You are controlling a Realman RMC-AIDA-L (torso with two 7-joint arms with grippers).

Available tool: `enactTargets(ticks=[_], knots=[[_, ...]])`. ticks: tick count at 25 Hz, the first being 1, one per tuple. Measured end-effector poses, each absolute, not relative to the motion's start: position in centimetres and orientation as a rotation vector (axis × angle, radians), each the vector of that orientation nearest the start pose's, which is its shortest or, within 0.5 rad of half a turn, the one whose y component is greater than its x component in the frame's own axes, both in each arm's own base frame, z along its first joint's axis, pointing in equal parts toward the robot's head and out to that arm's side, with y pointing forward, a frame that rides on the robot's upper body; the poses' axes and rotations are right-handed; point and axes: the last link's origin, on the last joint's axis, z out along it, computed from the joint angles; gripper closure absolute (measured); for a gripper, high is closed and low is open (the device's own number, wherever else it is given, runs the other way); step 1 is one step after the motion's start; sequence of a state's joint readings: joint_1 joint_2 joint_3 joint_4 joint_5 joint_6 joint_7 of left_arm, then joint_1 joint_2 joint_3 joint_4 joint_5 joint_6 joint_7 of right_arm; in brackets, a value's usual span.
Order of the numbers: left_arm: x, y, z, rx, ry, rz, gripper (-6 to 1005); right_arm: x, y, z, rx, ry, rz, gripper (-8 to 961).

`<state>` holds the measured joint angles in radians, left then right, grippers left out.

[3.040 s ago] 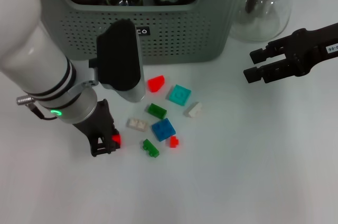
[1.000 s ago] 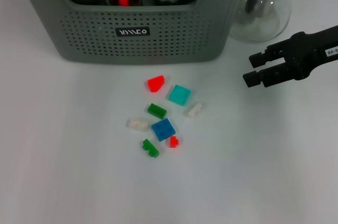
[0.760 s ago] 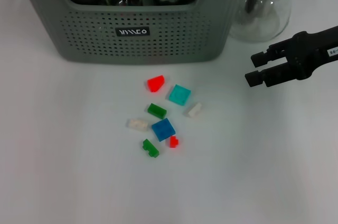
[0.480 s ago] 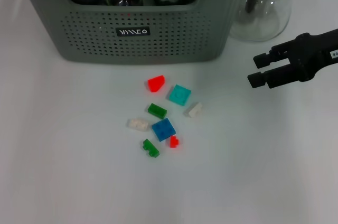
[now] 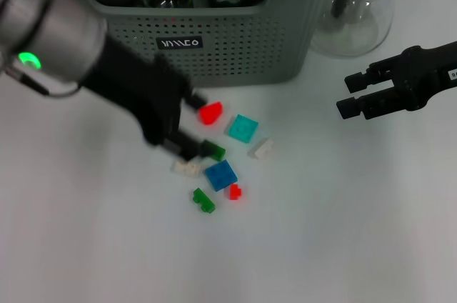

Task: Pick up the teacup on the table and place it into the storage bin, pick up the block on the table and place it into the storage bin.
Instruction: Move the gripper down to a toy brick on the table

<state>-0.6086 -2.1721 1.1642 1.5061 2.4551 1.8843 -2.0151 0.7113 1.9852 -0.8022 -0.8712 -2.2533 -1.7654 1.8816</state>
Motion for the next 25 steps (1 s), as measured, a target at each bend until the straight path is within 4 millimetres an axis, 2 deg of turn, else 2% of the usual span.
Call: enactTargets(ticks=[1, 9, 16, 22, 25], knots=[[-14.1, 31.8, 1.6, -3.049, -0.301, 0.32, 275, 21.1, 36.1, 4.2, -2.99, 0.825, 0.224, 268], [-17.6, 33.2, -2.7, -2.971, -0.23, 0.664, 275, 21.1, 36.1, 4.2, -2.99, 0.822, 0.226, 268], [-18.5, 34.1, -4.5, -2.942, -0.114, 0.718, 274, 21.0, 36.1, 4.1, -2.989, 0.831, 0.225, 269], [-18.5, 34.0, -5.1, -2.961, -0.062, 0.752, 327, 21.1, 36.0, 4.1, -2.986, 0.839, 0.225, 269], [-18.4, 33.8, -5.5, -2.966, -0.025, 0.769, 450, 21.2, 36.0, 4.1, -2.986, 0.844, 0.225, 269]])
